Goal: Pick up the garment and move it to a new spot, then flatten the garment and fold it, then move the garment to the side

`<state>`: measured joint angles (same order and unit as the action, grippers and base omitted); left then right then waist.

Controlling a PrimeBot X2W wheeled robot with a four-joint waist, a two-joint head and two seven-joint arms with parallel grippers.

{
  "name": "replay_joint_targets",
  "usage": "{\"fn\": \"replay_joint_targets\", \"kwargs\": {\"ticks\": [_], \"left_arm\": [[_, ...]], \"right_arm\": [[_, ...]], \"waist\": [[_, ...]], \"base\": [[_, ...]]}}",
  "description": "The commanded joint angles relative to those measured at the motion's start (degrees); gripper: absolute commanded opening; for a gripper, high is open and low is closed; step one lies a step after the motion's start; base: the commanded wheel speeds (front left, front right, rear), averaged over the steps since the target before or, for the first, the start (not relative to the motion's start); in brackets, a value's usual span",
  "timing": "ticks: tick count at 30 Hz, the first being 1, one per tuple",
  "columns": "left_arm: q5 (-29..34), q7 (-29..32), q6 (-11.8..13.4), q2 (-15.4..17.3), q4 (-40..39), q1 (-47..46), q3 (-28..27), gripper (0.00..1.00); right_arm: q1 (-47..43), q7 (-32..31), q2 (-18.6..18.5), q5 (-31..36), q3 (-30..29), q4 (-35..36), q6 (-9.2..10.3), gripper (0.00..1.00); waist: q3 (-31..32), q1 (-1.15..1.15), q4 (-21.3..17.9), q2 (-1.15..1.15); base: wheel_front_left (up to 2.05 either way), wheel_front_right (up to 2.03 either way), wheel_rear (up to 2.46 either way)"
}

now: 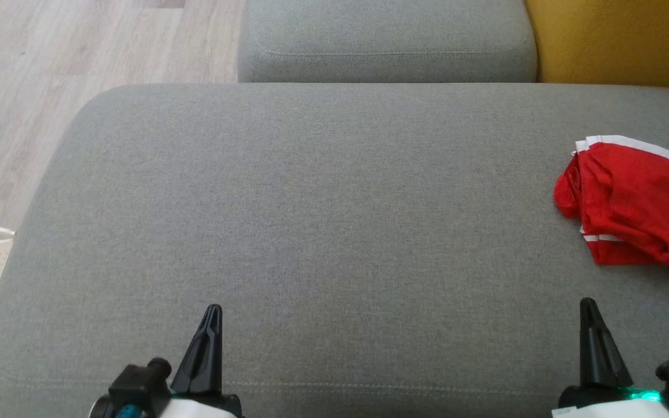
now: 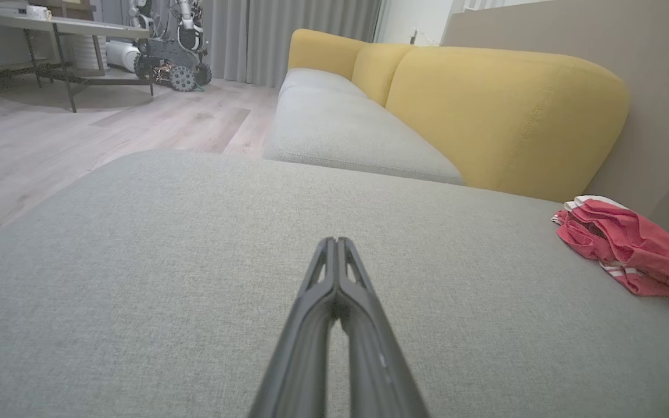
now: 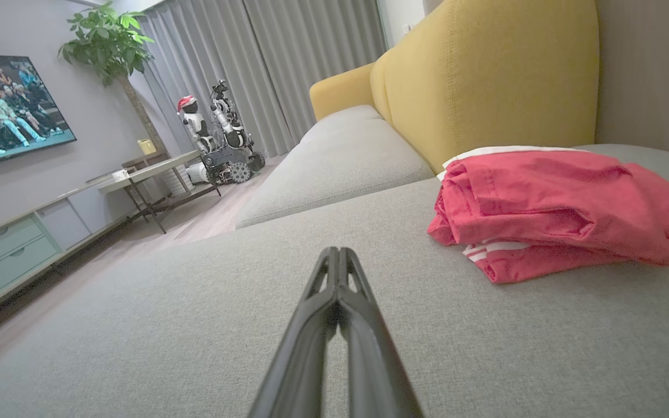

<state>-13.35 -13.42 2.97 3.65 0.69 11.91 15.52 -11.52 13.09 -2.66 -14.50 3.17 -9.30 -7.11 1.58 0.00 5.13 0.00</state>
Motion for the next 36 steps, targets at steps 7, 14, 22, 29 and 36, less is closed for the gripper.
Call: {"fn": "replay_joint_targets", "kwargs": {"ticks": [7, 14, 22, 29, 36], "left_arm": [[-5.9, 1.0, -1.0, 0.6, -0.4, -3.6, -1.8, 0.00], [-11.0, 1.9, -1.7, 0.8, 0.6, -4.6, -2.7, 0.00], [-16.1, 2.9, -2.3, 1.0, 1.6, -5.6, -3.7, 0.00], [-21.2, 3.9, -2.9, 1.1, 2.4, -6.5, -4.7, 0.00], [-26.1, 4.9, -3.5, 1.2, 3.2, -7.4, -5.8, 0.00]], "right_arm": [[3.1, -1.1, -0.8, -6.1, -0.3, 1.1, -0.06, 0.00], [4.1, -2.0, -1.0, -11.1, -0.5, 0.8, -0.08, 0.00], [5.0, -2.9, -1.2, -16.1, -0.8, 0.4, -0.10, 0.00], [5.9, -3.9, -1.4, -21.0, -1.1, 0.0, -0.12, 0.00], [6.9, -4.9, -1.5, -25.9, -1.5, -0.3, -0.14, 0.00]], "waist": [[-0.1, 0.00, -0.3, 0.00], [-0.2, 0.00, -0.6, 0.00], [-0.3, 0.00, -0.9, 0.00], [-0.4, 0.00, -1.3, 0.00], [-0.5, 0.00, -1.6, 0.00]], "base": [[0.00, 0.00, 0.00], [0.00, 0.00, 0.00], [0.00, 0.00, 0.00], [0.00, 0.00, 0.00], [0.00, 0.00, 0.00]]}}
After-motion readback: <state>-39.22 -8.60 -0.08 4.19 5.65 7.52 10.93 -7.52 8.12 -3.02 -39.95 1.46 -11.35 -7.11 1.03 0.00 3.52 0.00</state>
